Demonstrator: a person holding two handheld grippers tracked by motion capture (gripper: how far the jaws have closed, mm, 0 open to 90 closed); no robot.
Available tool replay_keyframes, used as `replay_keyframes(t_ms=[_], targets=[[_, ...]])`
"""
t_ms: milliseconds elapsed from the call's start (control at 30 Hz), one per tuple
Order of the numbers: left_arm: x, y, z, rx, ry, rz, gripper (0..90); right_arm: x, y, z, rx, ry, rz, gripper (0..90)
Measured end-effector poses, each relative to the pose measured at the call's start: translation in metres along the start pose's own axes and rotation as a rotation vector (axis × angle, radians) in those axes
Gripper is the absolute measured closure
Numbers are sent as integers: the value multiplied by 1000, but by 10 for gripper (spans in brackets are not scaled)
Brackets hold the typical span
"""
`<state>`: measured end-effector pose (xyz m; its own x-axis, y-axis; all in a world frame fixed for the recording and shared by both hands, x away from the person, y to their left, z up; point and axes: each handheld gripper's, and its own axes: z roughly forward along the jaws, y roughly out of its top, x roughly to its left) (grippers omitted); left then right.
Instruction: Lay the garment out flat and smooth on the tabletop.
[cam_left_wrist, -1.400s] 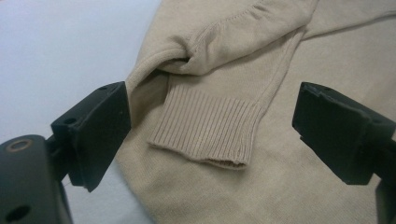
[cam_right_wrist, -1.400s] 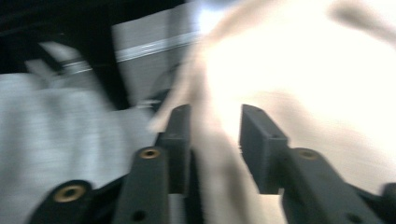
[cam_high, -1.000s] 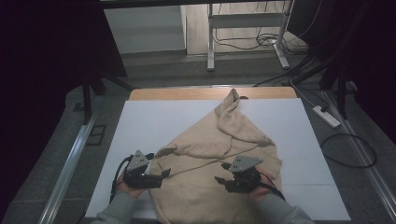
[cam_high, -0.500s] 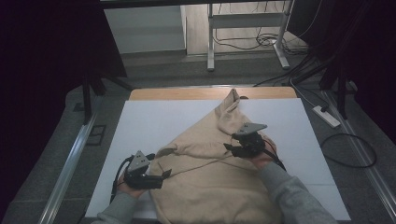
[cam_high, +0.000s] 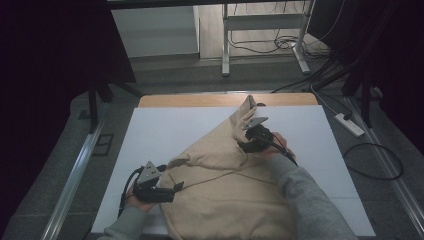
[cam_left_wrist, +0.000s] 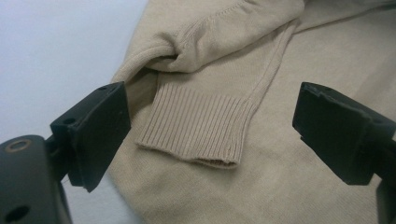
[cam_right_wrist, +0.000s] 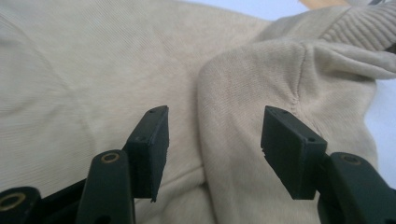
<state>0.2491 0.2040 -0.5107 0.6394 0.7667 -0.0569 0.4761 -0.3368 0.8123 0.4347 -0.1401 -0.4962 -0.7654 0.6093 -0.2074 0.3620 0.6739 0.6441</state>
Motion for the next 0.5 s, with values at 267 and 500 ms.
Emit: replay_keyframes(t_ms=[267, 500], targets=[[1, -1, -1, 0, 2, -3, 116, -7, 0, 9, 8, -40, 17, 800], [1, -1, -1, -2, 1, -8, 118, -41, -6, -26, -94, -79, 132, 822]])
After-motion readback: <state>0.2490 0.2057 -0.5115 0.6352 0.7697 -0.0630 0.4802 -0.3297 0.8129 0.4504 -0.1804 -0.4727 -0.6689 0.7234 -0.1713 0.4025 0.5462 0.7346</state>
